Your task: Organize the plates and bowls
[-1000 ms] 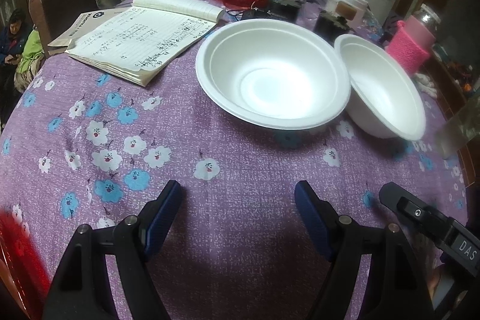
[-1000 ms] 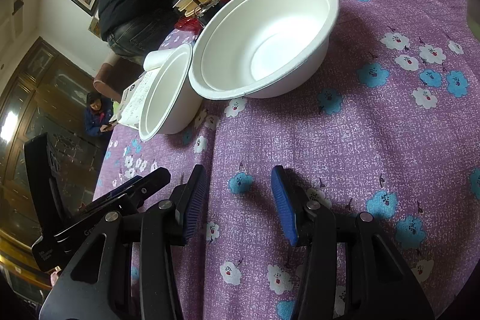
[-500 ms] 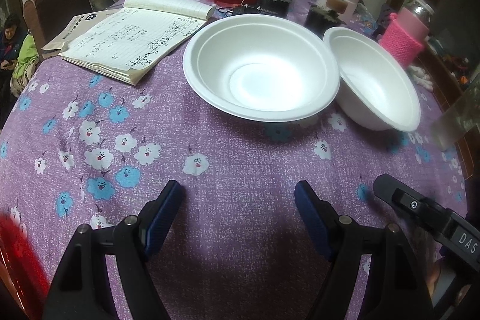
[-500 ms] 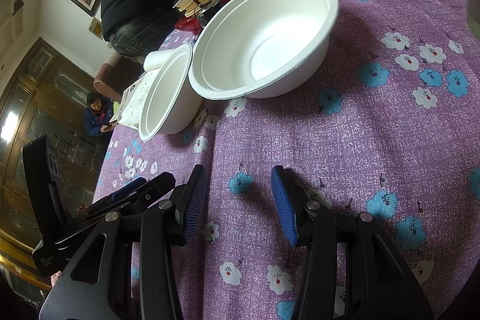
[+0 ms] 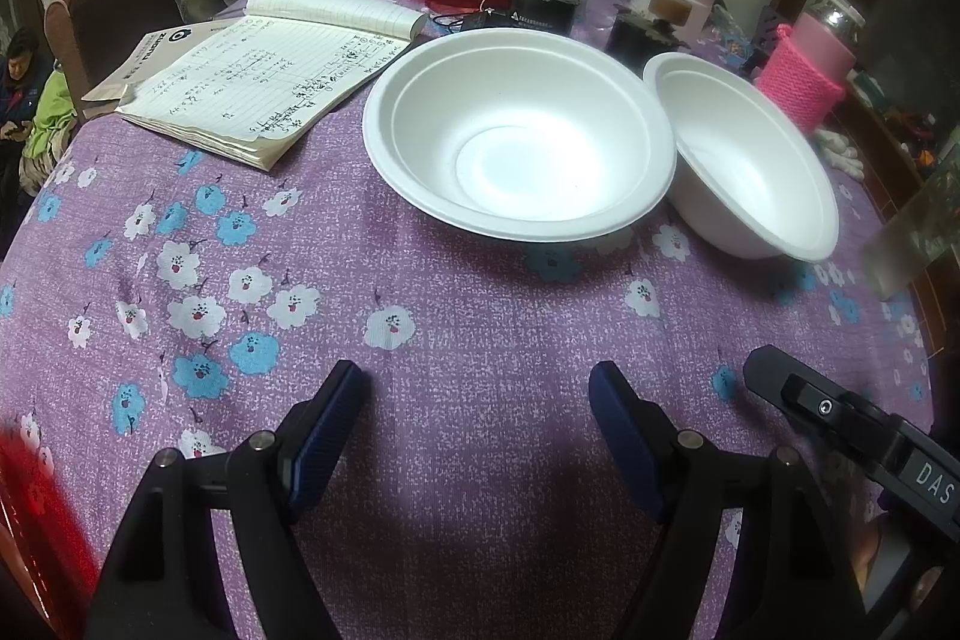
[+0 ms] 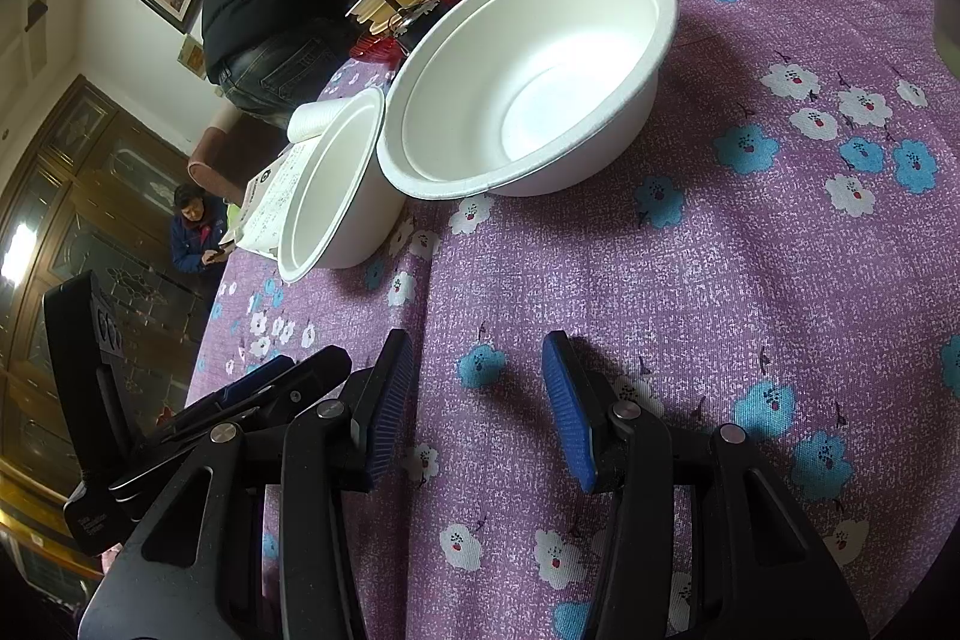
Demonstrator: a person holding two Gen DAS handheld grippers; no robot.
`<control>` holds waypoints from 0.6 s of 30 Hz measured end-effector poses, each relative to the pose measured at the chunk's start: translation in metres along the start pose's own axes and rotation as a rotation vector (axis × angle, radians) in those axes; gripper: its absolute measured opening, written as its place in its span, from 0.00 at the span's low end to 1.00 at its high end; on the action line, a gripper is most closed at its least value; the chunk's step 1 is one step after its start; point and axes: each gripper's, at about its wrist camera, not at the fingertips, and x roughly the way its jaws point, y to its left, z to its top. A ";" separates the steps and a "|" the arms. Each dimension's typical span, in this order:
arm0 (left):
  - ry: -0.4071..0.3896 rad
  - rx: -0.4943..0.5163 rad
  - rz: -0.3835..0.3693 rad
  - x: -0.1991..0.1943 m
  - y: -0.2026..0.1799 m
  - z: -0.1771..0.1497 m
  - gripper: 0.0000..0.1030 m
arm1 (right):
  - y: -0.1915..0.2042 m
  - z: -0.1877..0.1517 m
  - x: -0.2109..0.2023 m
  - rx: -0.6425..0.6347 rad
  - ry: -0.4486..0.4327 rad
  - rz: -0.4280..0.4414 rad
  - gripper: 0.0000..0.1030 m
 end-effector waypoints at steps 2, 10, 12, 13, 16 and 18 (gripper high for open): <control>0.001 0.002 0.002 0.000 -0.001 0.000 0.75 | 0.000 0.000 0.000 0.000 0.000 0.000 0.44; 0.000 0.005 0.001 0.000 -0.002 0.000 0.75 | 0.000 0.000 0.000 0.000 0.000 0.000 0.44; 0.001 0.006 0.000 0.000 -0.002 -0.001 0.75 | 0.000 0.000 0.000 0.000 0.000 0.000 0.44; 0.001 0.006 0.001 0.000 -0.002 -0.001 0.75 | 0.000 0.000 0.000 0.000 0.000 0.000 0.44; 0.001 0.004 -0.002 0.000 -0.002 -0.001 0.75 | 0.000 0.000 0.000 0.001 0.000 0.000 0.44; 0.002 0.005 -0.002 0.000 -0.002 -0.001 0.75 | 0.000 0.000 0.000 0.000 0.000 0.000 0.44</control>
